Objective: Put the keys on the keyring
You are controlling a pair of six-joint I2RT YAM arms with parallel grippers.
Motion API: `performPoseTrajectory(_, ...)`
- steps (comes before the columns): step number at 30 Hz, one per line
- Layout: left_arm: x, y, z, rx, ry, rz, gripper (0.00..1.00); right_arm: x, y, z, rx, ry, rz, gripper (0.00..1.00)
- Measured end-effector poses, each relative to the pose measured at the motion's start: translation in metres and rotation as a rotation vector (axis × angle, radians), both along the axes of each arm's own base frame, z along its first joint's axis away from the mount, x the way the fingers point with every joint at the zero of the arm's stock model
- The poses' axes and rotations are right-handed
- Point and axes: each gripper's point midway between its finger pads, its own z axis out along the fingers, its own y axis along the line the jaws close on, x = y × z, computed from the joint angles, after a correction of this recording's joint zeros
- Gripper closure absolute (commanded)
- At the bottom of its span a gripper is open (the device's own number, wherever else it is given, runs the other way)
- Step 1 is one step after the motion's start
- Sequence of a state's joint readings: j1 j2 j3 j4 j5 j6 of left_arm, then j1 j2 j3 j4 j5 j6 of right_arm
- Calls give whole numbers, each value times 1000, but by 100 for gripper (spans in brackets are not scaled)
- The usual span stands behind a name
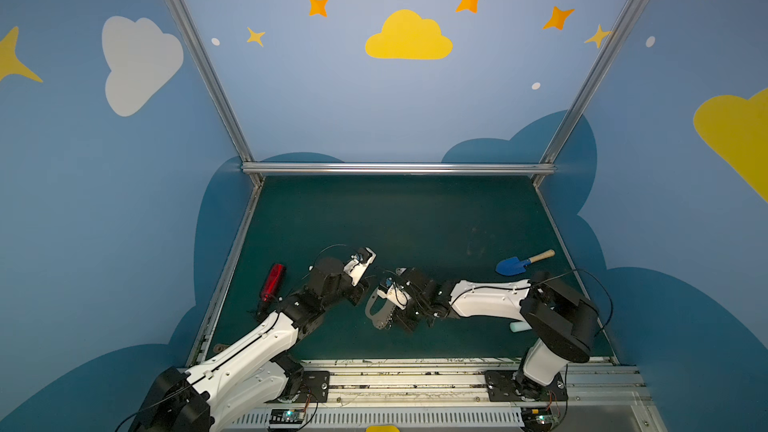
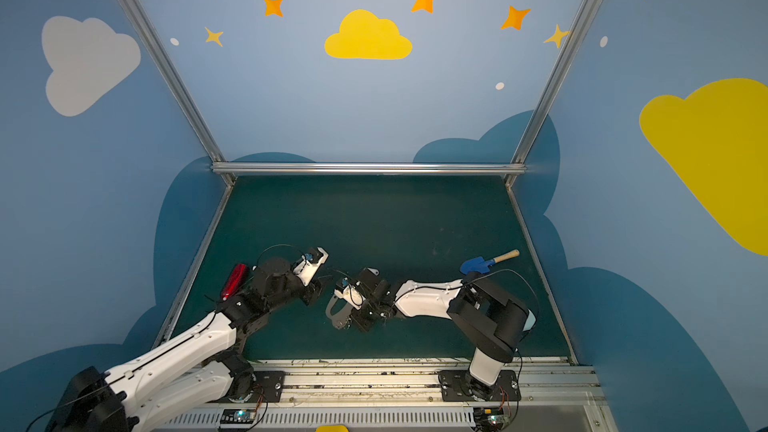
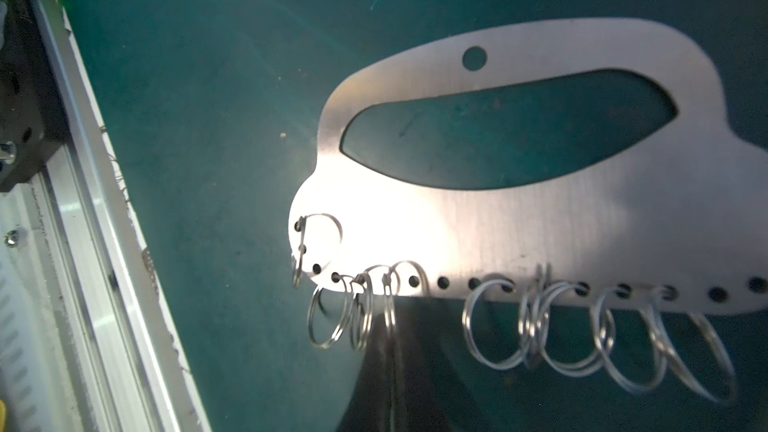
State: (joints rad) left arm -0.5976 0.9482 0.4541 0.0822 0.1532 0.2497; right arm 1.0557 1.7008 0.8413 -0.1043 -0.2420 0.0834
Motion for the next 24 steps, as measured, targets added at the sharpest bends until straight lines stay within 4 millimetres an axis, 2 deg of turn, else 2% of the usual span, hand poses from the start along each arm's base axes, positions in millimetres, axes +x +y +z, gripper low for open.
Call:
performPoseTrajectory(6, -2, -1, 6, -10, -17, -10, 53, 3, -4, 19, 39, -91, 43, 100)
performPoseTrajectory(14, -8, 1, 35, -69, -99, -21, 56, 8, -5, 67, 133, -329, 200, 100)
performPoseTrajectory(19, -13, -3, 37, -86, -97, -55, 57, 13, -9, 88, 154, -478, 290, 100)
performPoseTrajectory(24, -21, -10, 38, -108, -83, -112, 58, 18, -19, 98, 145, -604, 347, 100)
